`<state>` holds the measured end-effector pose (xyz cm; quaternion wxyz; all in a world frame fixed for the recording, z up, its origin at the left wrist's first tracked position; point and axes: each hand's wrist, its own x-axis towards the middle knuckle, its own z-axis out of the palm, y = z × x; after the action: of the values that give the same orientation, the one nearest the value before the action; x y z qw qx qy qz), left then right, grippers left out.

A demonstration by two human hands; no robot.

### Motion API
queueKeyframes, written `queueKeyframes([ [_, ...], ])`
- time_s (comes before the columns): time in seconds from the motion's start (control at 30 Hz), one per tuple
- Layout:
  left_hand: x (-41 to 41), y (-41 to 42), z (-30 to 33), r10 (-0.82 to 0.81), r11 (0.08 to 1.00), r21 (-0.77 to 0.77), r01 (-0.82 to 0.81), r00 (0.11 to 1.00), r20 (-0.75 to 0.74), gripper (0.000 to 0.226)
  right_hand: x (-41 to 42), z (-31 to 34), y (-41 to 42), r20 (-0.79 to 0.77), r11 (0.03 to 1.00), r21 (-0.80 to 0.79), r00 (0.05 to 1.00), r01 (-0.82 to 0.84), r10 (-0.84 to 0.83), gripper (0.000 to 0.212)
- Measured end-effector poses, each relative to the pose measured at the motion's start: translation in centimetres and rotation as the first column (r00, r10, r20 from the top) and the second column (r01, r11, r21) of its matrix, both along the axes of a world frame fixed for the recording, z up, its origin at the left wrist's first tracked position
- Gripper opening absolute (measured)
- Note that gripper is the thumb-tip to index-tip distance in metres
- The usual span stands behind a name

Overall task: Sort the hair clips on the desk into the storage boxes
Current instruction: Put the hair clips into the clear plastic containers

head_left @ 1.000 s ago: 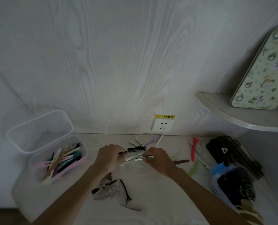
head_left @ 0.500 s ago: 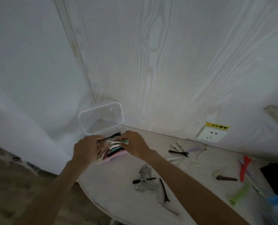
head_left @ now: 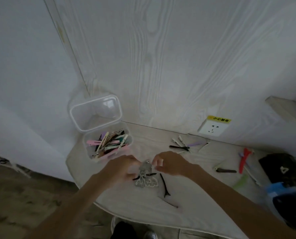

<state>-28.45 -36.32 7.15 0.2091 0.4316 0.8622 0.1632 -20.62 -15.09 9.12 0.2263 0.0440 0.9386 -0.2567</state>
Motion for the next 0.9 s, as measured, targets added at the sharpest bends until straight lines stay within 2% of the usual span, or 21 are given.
queueKeyframes([
  [0.07, 0.9, 0.9, -2.0, -0.077, 0.991, -0.104, 0.085, 0.994, 0.078, 0.056, 2.4, -1.4, 0.2, 0.140, 0.989, 0.139, 0.988, 0.043, -0.062, 0.041],
  [0.13, 1.6, 1.4, -3.1, -0.061, 0.993, -0.097, 0.073, 0.991, 0.120, 0.060, 4.3, -2.8, -0.4, 0.185, 0.974, 0.187, 0.969, 0.131, -0.166, 0.049],
  [0.3, 2.1, 3.1, -3.5, -0.035, 0.998, -0.054, 0.044, 0.987, 0.160, 0.058, 6.6, -3.0, -0.6, 0.104, 0.957, 0.109, 0.955, 0.268, -0.279, 0.030],
  [0.4, 2.1, 3.7, -3.1, 0.070, 0.997, -0.036, -0.067, 0.992, 0.105, 0.053, 7.6, -2.8, -0.2, 0.064, 0.953, 0.087, 0.953, 0.290, -0.296, 0.026],
  [0.47, 2.0, 4.0, -2.9, 0.147, 0.987, 0.042, -0.156, 0.975, 0.169, 0.041, 8.7, -3.1, -0.1, -0.004, 0.950, 0.029, 0.951, 0.309, -0.309, 0.028],
  [0.5, 1.8, 4.1, -2.9, 0.178, 0.971, 0.109, -0.211, 0.950, 0.256, 0.030, 9.2, -3.3, 0.0, -0.040, 0.950, -0.010, 0.949, 0.313, -0.313, 0.034],
  [0.57, 1.5, 3.8, -2.8, 0.206, 0.938, 0.194, -0.287, 0.913, 0.352, 0.016, 10.3, -3.7, -0.1, -0.054, 0.960, -0.020, 0.958, 0.280, -0.281, 0.067],
  [0.63, 1.4, 3.5, -2.6, 0.249, 0.914, 0.230, -0.335, 0.908, 0.336, 0.013, 11.0, -4.6, -0.1, -0.061, 0.983, 0.159, 0.994, 0.097, -0.088, 0.104],
  [0.7, 1.5, 3.5, -2.2, 0.311, 0.854, 0.314, -0.416, 0.890, 0.333, 0.007, 11.4, -5.5, -0.3, -0.083, 0.952, 0.302, 0.994, -0.042, 0.071, 0.115],
  [0.73, 1.5, 3.8, -2.0, 0.341, 0.804, 0.365, -0.469, 0.867, 0.363, 0.006, 11.5, -5.7, -0.2, -0.118, 0.954, 0.298, 0.990, -0.036, 0.074, 0.109],
  [0.8, 1.3, 4.8, -1.3, 0.387, 0.667, 0.416, -0.618, 0.765, 0.515, 0.009, 11.6, -5.6, 0.4, -0.199, 0.979, 0.200, 0.980, 0.024, 0.016, 0.083],
  [0.9, -0.1, 6.7, -1.0, 0.474, 0.477, 0.344, -0.808, 0.567, 0.674, 0.015, 11.6, -5.1, 1.2, -0.232, 0.995, 0.059, 0.971, 0.083, -0.067, 0.057],
])
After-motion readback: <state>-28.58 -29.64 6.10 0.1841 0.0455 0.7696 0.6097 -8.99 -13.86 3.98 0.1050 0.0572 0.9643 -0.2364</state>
